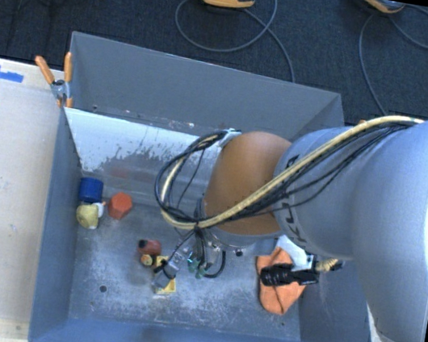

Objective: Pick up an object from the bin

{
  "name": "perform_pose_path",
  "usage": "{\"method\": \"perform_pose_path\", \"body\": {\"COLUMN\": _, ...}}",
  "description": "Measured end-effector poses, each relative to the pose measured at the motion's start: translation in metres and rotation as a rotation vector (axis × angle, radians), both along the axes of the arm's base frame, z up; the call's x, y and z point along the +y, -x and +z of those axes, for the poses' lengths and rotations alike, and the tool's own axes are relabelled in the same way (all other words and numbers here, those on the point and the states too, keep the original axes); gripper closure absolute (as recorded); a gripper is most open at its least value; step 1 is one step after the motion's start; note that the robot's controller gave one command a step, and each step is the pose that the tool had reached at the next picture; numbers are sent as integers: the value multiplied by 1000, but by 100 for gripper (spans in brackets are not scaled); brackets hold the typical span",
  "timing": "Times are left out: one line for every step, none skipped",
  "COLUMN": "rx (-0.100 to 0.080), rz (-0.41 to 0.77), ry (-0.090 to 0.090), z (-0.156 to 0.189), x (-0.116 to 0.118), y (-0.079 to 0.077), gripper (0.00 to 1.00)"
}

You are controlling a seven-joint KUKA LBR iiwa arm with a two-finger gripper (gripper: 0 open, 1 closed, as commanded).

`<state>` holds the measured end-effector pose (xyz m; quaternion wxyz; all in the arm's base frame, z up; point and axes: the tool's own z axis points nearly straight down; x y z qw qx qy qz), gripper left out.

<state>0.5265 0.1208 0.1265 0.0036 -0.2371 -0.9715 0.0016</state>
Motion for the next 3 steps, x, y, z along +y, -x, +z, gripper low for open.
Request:
{"method": "perform_pose_path", "body": {"rx": -1, "rz": -115, "ry": 1, "z": 0, "x": 6, "y": -22, "gripper": 0}}
{"method": "perform_pose_path", "body": {"rx": 1, "rz": -115, "ry": 2, "z": 0, "x": 6, "y": -21, "gripper": 0}}
{"method": "perform_pose_path", "body": {"rx": 0, "rz": -92, "ry": 2, "z": -9, "x": 12, "y": -14, "gripper": 0}}
